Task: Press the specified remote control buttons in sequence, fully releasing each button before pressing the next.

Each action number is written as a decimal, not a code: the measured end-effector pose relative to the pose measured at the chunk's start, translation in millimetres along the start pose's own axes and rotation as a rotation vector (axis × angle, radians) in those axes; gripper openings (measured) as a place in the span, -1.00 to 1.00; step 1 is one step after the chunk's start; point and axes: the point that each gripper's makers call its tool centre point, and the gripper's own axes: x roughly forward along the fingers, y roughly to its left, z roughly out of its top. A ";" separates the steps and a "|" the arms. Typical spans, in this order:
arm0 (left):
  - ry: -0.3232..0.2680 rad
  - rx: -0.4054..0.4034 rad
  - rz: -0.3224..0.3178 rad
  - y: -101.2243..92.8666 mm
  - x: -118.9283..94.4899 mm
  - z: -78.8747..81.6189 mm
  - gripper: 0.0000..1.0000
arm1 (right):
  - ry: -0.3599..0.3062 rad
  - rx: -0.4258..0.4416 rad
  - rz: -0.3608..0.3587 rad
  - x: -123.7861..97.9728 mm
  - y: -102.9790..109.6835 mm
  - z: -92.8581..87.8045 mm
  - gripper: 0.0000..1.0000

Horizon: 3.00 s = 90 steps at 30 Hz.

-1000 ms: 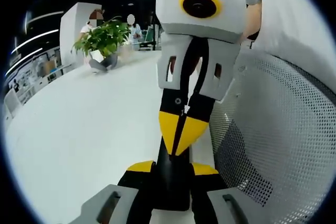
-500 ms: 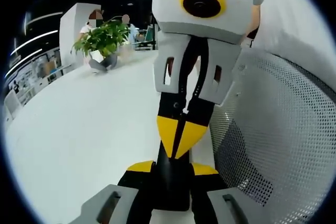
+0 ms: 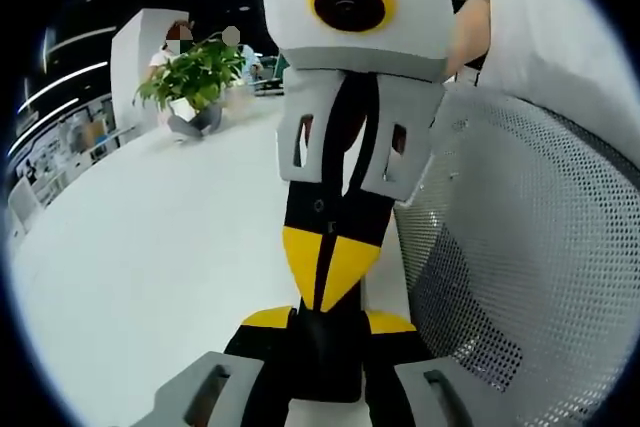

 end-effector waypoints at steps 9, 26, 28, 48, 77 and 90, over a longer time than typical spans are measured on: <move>0.013 -0.013 0.004 -0.8 0.4 1.6 -0.50 | -0.151 0.081 0.047 -11.7 6.5 -10.4 -0.90; 0.122 -0.016 0.038 -3.4 0.9 1.3 -0.50 | -0.113 -0.033 -0.003 -16.3 0.8 -22.8 -0.68; 0.139 -0.018 0.043 -3.0 1.6 1.6 -0.49 | -0.123 -0.015 0.007 -14.4 -0.7 -22.3 -0.65; 0.129 -0.003 0.029 -2.0 2.1 0.3 -0.51 | -0.066 -0.130 0.067 -6.3 1.9 -33.8 -0.55; -0.191 -0.397 0.586 23.2 -115.8 48.8 -0.01 | -0.074 -0.044 -0.002 -7.1 2.0 -32.5 -0.57; -0.473 -0.312 0.862 38.4 -163.2 83.6 0.91 | -0.084 -0.033 -0.008 -6.7 1.4 -31.9 -0.57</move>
